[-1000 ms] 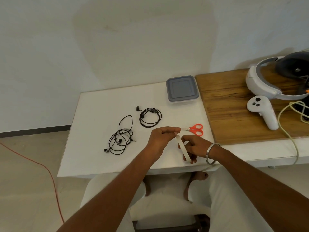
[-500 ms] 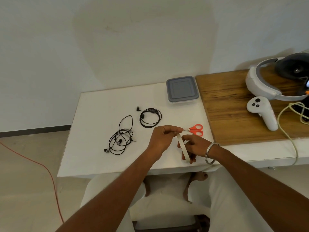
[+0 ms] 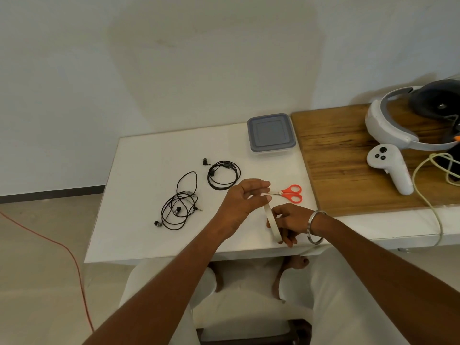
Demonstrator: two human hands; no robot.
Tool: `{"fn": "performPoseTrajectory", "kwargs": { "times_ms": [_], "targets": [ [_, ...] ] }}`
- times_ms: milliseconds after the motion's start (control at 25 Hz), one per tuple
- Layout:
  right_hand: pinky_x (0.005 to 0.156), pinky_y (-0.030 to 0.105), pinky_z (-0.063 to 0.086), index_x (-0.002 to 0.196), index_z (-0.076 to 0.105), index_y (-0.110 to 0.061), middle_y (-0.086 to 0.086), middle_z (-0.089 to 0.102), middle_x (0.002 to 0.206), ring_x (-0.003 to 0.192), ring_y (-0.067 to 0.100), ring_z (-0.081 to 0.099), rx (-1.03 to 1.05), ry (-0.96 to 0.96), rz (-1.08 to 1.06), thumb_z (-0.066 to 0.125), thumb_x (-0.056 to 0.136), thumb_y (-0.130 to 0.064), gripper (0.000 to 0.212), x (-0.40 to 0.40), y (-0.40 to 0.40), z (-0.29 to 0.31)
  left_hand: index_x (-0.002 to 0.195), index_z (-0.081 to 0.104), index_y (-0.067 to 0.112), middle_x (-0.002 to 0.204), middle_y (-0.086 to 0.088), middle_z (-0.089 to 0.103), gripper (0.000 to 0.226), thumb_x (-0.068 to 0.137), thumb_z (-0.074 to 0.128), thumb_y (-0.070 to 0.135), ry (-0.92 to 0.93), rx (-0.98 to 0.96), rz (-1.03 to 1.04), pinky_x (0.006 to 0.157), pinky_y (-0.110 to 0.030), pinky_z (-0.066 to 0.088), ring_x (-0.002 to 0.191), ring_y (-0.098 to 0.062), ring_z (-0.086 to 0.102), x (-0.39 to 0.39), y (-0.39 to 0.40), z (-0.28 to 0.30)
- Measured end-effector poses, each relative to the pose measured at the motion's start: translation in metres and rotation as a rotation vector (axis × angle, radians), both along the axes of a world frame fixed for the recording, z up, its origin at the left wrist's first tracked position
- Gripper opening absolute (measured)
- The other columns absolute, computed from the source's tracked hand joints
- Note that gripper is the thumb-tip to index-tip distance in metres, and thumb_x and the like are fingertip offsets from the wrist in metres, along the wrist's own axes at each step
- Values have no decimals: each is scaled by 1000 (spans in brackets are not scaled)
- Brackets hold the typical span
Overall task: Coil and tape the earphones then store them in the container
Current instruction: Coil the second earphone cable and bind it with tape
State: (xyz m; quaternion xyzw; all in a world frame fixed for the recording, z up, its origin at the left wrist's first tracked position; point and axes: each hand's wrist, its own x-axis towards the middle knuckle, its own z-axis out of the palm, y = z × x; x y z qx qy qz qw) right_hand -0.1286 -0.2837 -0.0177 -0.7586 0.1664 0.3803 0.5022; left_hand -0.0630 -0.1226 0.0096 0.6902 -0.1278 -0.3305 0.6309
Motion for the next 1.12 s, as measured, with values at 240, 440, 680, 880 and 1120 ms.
{"fn": "performPoseTrajectory", "kwargs": {
  "times_ms": [240,440,680,880,1120],
  "targets": [
    [49,25,53,118,50,-12,6,71,68,39,17,56,-45,-22,54,44,98,-25,25,-4,-4,2,129,53,18,132,2,58,46,87,68,7,70,-8,-104,96,-33,53,121,-7,56,1,6,-4],
    [55,21,46,103,62,-17,-2,63,67,52,13,56,-501,-362,252,30,100,-39,38,-10,-26,12,130,53,7,124,5,60,41,91,60,0,141,-66,-17,84,-39,58,116,-19,60,1,9,-11],
    [73,30,51,114,51,-15,4,52,114,86,20,59,-879,-617,54,55,91,-22,24,-8,-47,-10,120,62,6,124,2,57,36,86,63,-7,49,2,-12,87,-35,57,109,-18,64,2,5,-9],
    [88,32,49,114,53,-15,6,54,116,104,21,53,-935,-572,75,55,91,-26,26,-5,-47,-25,120,61,7,131,-6,52,35,90,55,-10,51,18,-16,85,-46,58,114,-23,61,6,6,-7],
    [84,32,48,107,55,-11,9,52,110,101,22,51,-968,-490,138,55,90,-27,24,1,-46,-20,119,62,11,131,-2,51,33,90,61,-3,-1,6,-29,74,-28,58,101,-25,67,7,7,-5]
  ]
}}
